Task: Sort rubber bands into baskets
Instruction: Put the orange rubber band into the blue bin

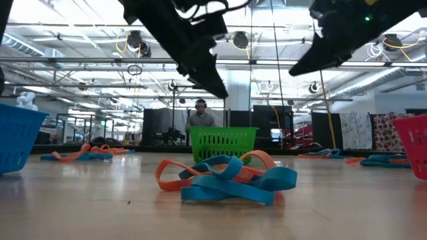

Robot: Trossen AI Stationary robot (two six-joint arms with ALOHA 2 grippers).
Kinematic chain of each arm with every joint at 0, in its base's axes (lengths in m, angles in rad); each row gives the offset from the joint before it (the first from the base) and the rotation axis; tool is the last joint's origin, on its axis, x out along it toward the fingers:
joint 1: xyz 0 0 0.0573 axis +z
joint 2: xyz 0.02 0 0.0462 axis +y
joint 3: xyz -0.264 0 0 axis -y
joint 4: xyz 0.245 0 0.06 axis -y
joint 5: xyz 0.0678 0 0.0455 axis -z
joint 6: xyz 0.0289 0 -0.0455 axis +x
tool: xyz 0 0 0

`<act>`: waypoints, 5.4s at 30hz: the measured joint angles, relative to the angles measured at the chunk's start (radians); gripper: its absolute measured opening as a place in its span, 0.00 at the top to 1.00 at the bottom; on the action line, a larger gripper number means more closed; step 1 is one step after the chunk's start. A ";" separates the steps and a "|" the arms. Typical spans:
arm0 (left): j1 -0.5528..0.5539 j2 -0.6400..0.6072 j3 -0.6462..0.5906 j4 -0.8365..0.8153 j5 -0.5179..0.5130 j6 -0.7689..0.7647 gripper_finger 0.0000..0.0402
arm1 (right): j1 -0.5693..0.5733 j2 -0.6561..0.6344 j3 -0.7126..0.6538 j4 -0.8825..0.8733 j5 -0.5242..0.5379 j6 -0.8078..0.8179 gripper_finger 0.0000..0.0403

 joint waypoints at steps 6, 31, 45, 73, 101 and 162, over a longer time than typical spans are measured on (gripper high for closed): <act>0.000 -0.070 0.000 -0.143 0.013 0.036 0.57 | -0.004 0.000 0.000 0.055 0.054 -0.129 0.75; -0.085 -0.192 0.000 -0.975 -0.042 -0.492 0.57 | -0.229 0.146 0.000 0.381 0.047 -0.520 0.75; -0.028 -0.241 -0.191 -0.737 -0.254 -0.240 0.57 | -0.243 0.181 0.000 0.374 -0.028 -0.360 0.75; 0.206 -0.174 -0.306 -0.599 0.283 -0.211 0.57 | -0.243 0.181 0.000 0.332 -0.110 -0.335 0.75; 0.194 -0.230 -0.231 -0.624 0.163 -0.103 0.99 | -0.243 0.180 0.000 0.306 -0.110 -0.291 0.75; -0.529 -0.244 -0.130 -0.585 0.406 -1.009 0.78 | -0.243 0.180 0.000 0.314 -0.110 -0.340 0.75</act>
